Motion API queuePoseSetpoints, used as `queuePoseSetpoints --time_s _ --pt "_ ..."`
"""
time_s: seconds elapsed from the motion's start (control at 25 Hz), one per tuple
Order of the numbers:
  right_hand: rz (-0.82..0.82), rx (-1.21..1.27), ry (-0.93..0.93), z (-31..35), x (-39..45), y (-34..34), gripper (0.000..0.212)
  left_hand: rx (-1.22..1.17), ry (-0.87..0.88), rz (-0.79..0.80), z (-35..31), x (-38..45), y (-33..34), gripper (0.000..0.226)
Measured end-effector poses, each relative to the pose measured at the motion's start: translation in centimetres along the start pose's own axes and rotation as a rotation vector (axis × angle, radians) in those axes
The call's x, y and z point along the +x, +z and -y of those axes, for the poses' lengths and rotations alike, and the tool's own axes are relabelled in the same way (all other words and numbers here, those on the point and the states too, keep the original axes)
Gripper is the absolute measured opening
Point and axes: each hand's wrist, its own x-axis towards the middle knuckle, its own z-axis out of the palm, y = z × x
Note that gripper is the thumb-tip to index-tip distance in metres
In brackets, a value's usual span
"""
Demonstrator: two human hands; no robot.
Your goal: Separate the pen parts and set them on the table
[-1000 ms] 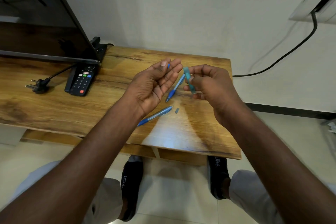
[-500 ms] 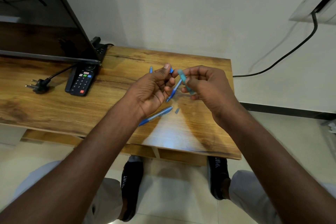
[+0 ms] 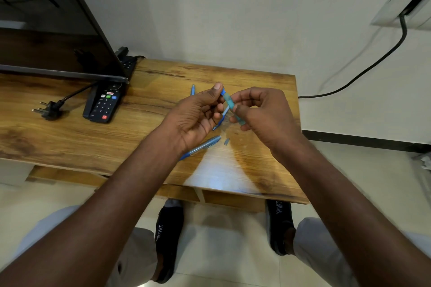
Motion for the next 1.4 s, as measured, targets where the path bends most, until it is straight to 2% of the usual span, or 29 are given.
queuePoseSetpoints --time_s 0.92,1.24,1.4 --pt "-0.028 -0.122 -0.07 -0.59 0.29 0.32 0.017 -0.077 -0.031 0.001 0.55 0.47 -0.23 0.008" --pt "-0.056 -0.178 -0.089 -0.69 0.36 0.1 0.021 0.148 0.076 -0.043 0.26 0.59 -0.5 0.015" --pt "-0.025 -0.176 -0.087 -0.82 0.2 -0.02 0.029 0.136 0.002 -0.012 0.37 0.5 -0.52 0.009"
